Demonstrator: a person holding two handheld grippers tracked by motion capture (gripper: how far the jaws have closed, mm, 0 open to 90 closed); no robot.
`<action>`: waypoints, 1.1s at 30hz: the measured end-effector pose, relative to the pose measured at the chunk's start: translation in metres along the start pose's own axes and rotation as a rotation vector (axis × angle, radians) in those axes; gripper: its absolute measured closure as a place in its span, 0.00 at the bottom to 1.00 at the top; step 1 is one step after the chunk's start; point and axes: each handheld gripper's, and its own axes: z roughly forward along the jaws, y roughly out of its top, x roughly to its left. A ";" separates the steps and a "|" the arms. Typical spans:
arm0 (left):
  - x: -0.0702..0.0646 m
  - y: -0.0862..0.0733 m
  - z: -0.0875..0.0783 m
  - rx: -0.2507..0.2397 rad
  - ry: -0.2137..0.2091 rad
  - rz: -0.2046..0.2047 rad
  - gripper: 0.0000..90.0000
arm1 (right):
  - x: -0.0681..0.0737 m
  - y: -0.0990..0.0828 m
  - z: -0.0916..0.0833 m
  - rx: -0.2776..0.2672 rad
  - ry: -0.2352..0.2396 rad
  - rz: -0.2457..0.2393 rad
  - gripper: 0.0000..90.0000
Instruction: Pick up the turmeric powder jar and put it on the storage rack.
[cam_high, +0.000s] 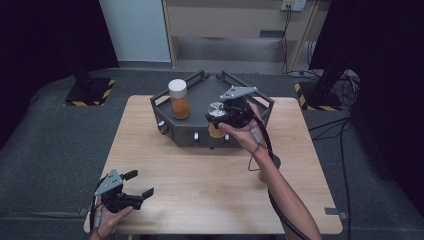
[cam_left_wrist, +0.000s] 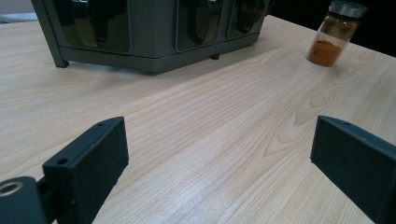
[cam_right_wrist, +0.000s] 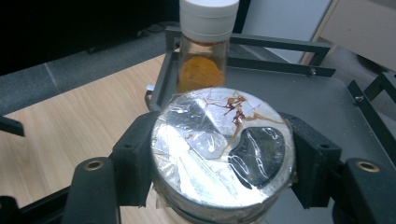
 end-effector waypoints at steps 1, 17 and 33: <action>0.000 0.000 0.000 0.000 -0.001 0.000 0.04 | -0.001 0.000 0.002 0.000 -0.001 -0.002 0.38; 0.001 0.001 0.000 0.004 -0.008 0.005 0.04 | -0.017 0.014 0.021 -0.012 -0.056 0.058 0.38; 0.001 0.000 0.001 0.004 -0.012 -0.002 0.04 | -0.021 0.023 0.053 -0.019 -0.105 0.070 0.38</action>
